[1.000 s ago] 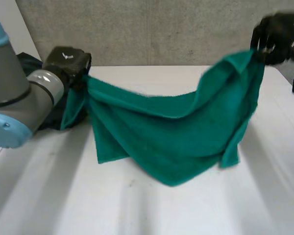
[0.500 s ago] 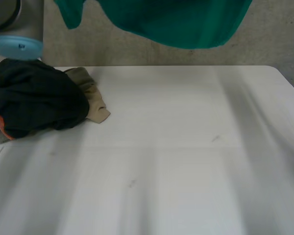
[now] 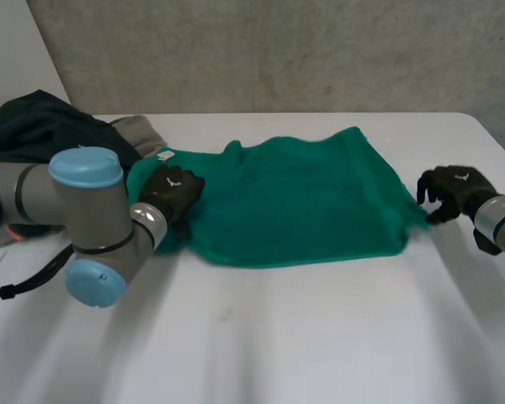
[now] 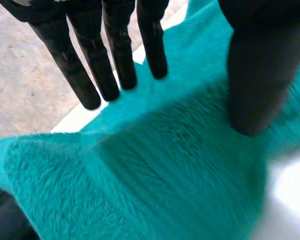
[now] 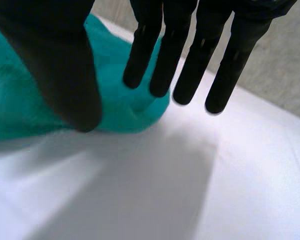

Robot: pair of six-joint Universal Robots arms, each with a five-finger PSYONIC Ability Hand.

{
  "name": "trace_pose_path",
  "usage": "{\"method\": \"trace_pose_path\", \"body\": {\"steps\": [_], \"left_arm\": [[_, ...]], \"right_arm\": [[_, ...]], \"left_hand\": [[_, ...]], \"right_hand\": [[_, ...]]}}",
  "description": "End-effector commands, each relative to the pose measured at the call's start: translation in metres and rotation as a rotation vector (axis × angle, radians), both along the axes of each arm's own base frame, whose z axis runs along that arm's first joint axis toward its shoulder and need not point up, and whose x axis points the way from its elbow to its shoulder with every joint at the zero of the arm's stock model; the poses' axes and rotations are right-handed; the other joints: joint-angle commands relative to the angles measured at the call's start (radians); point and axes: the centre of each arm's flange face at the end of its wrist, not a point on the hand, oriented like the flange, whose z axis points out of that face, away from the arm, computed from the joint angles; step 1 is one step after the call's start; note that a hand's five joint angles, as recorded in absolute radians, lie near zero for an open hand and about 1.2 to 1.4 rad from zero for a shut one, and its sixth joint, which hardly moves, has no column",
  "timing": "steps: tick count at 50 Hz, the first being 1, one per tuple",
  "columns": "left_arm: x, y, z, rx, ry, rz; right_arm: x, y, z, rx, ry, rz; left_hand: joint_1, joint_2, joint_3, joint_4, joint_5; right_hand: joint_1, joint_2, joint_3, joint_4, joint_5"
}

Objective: Fold the laundry.

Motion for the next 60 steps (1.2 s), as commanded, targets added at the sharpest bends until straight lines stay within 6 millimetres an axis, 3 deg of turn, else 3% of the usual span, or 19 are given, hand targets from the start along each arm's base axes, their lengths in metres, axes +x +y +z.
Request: {"method": "trace_pose_path", "body": {"steps": [1, 5, 13, 22, 34, 43, 46, 51, 60], "left_arm": [[0.003, 0.003, 0.017, -0.034, -0.036, 0.011], [0.009, 0.009, 0.033, -0.039, -0.033, 0.027], [0.037, 0.027, 0.046, -0.015, -0.071, 0.073], [0.061, 0.048, 0.040, 0.018, -0.146, 0.079], [0.081, 0.048, 0.023, 0.087, -0.155, 0.084], [0.084, 0.046, 0.017, 0.106, -0.154, 0.091], [0.084, 0.046, 0.017, 0.106, -0.154, 0.091], [0.084, 0.046, 0.016, 0.098, -0.158, 0.094], [0.086, 0.046, 0.015, 0.096, -0.157, 0.097]], "right_arm": [[-0.003, 0.004, 0.015, 0.025, 0.092, -0.042], [-0.004, 0.009, 0.026, 0.010, 0.133, -0.074], [-0.006, 0.035, 0.043, 0.035, 0.273, -0.026], [0.006, 0.061, 0.027, 0.059, 0.393, 0.144], [0.009, 0.047, -0.010, 0.019, 0.391, 0.179], [0.013, 0.038, -0.024, -0.021, 0.393, 0.190], [0.013, 0.033, -0.024, -0.049, 0.392, 0.184], [0.015, 0.023, -0.021, -0.119, 0.369, 0.159], [0.016, 0.015, -0.011, -0.152, 0.330, 0.137]], "left_hand": [[-0.299, -0.359, -0.362, -0.358, -0.356], [-0.352, -0.411, -0.415, -0.411, -0.409], [-0.379, -0.438, -0.441, -0.438, -0.435], [-0.346, -0.406, -0.409, -0.406, -0.403], [-0.220, -0.279, -0.283, -0.279, -0.277], [-0.243, -0.303, -0.306, -0.303, -0.300], [-0.243, -0.303, -0.306, -0.303, -0.300], [-0.243, -0.303, -0.306, -0.303, -0.300], [-0.241, -0.300, -0.303, -0.300, -0.297]], "right_hand": [[-0.510, -0.538, -0.560, -0.568, -0.565], [-0.686, -0.715, -0.736, -0.744, -0.741], [-0.628, -0.657, -0.678, -0.686, -0.683], [-0.510, -0.539, -0.560, -0.568, -0.565], [-0.387, -0.415, -0.437, -0.445, -0.442], [-0.250, -0.278, -0.300, -0.308, -0.304], [-0.135, -0.163, -0.185, -0.193, -0.190], [0.364, 0.335, 0.314, 0.306, 0.309], [0.377, 0.348, 0.327, 0.319, 0.322]]}}
